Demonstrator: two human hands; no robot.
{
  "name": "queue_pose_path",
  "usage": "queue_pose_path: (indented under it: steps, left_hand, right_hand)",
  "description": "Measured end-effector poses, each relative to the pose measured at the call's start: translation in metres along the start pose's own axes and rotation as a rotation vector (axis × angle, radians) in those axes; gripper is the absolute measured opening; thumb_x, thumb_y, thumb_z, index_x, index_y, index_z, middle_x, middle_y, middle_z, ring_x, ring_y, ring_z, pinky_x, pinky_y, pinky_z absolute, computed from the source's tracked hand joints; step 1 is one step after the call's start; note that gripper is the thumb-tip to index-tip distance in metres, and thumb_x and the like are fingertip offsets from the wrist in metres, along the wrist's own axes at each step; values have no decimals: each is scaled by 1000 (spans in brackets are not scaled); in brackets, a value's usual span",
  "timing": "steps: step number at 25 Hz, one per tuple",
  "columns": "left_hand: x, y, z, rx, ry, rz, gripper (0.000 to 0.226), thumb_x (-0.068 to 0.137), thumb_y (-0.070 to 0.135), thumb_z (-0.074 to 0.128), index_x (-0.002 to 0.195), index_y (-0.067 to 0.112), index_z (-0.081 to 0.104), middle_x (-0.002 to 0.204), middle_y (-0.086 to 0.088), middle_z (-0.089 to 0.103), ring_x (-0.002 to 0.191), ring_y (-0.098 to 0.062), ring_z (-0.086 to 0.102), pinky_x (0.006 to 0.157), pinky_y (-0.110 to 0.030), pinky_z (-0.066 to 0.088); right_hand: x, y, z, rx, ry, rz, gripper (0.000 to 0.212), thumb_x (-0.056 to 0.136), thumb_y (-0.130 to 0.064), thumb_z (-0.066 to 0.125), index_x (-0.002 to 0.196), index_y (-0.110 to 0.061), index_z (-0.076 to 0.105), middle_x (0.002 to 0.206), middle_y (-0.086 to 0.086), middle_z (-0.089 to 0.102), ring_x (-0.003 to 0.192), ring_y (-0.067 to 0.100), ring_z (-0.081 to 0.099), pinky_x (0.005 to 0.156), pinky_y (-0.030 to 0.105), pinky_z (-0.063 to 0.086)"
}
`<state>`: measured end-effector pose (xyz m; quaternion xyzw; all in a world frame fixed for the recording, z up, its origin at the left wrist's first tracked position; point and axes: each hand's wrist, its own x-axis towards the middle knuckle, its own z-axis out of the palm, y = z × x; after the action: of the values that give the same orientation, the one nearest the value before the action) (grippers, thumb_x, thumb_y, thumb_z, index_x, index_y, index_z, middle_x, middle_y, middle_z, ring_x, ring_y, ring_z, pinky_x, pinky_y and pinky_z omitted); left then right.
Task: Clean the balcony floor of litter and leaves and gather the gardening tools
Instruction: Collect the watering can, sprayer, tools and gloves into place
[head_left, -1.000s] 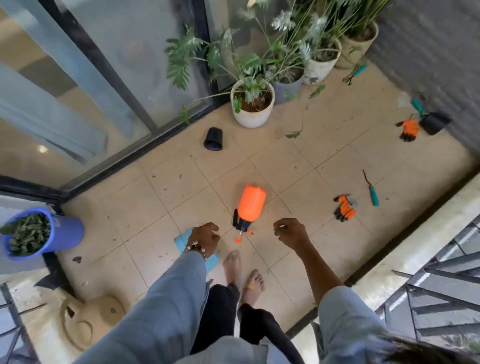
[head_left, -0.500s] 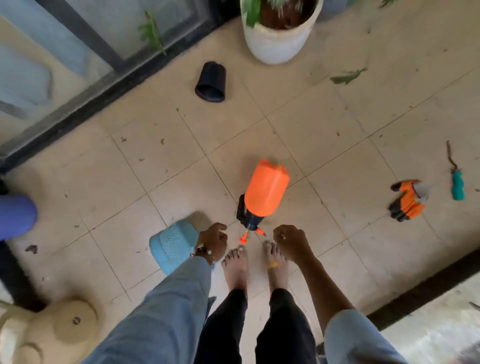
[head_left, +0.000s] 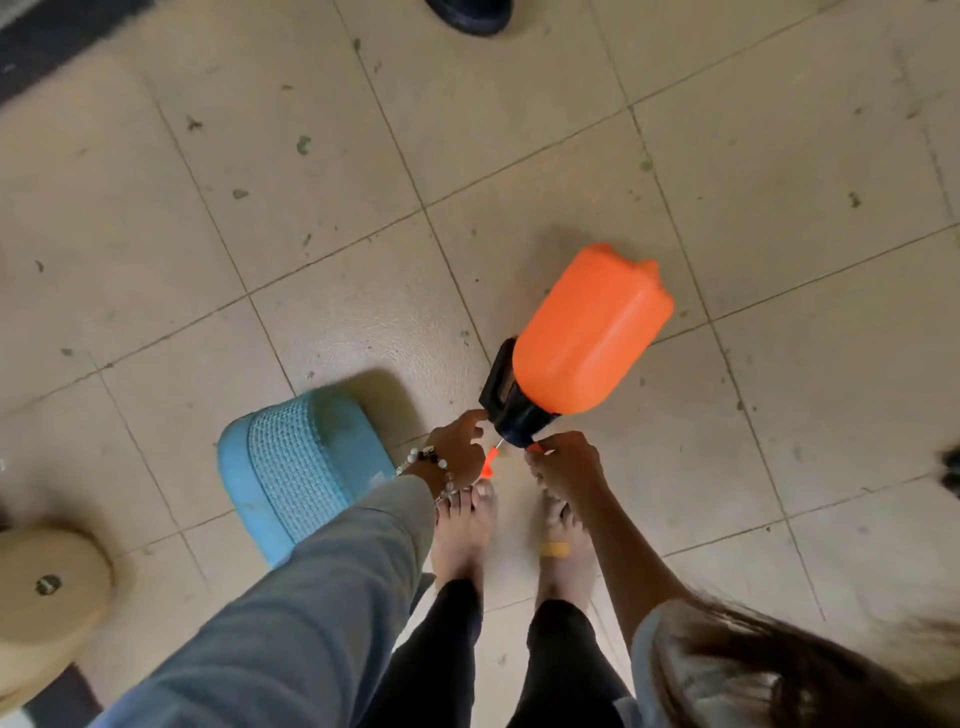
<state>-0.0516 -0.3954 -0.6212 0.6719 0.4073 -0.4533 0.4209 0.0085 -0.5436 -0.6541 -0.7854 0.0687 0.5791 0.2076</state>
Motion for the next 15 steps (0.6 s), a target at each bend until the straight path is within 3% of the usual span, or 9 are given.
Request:
queue_pose_path:
  steps: [2,4,6,8,10,12,14,15]
  left_hand:
    - [-16,9,-6,-11,44,9,59,91,1,39,146,24,35,142,-6,50,119,-25,56,87,-24,49]
    - [-38,22,-15,-29,102,34,56,92,2,39,145,23,38,139,-9,51,119,-30,55,95,-36,49]
    - [-68,41,-26,-104,175,56,49,96,7,39,143,22,42,133,-13,56,108,-33,60,92,-39,50]
    - [-110,64,-46,-249,252,70,40,99,14,39,137,23,49,125,-15,61,93,-30,64,83,-34,52]
    - [-156,80,-67,-323,295,93,36,101,18,40,134,24,53,123,-18,63,99,-33,63,84,-35,50]
    - [-211,93,-89,-373,338,143,38,101,12,37,134,21,55,123,-23,61,91,-35,62,75,-30,51]
    - [-259,103,-107,-312,355,200,39,100,9,37,131,21,58,117,-13,61,79,-22,58,63,-16,47]
    - [-287,110,-112,-298,321,182,36,99,11,39,126,22,61,115,-6,61,84,-19,58,68,-13,46]
  right_hand:
    - [-14,-11,-10,-149,8,-75,28,93,-26,52,84,-4,68,93,17,66,90,33,61,80,37,47]
    - [-39,-27,-29,-238,29,-127,32,97,-25,46,87,0,63,98,22,65,96,37,59,71,31,35]
    - [-73,-43,-57,-223,23,-156,26,97,-20,47,82,-5,62,88,21,61,86,35,56,69,31,31]
    - [-112,-58,-88,-69,9,-160,23,91,-12,50,71,-14,61,76,13,55,75,28,48,67,39,39]
    - [-160,-75,-120,14,-5,-174,22,90,-10,51,71,-12,62,68,10,55,69,24,50,69,44,47]
    - [-220,-92,-147,104,-78,-198,20,94,-8,48,81,-3,63,61,8,50,61,22,46,61,37,44]
    - [-280,-102,-162,183,-175,-217,18,97,-7,47,86,0,59,58,7,41,54,17,40,54,25,40]
    - [-315,-109,-170,214,-211,-233,16,98,-7,46,87,0,56,59,6,37,53,15,38,52,23,39]
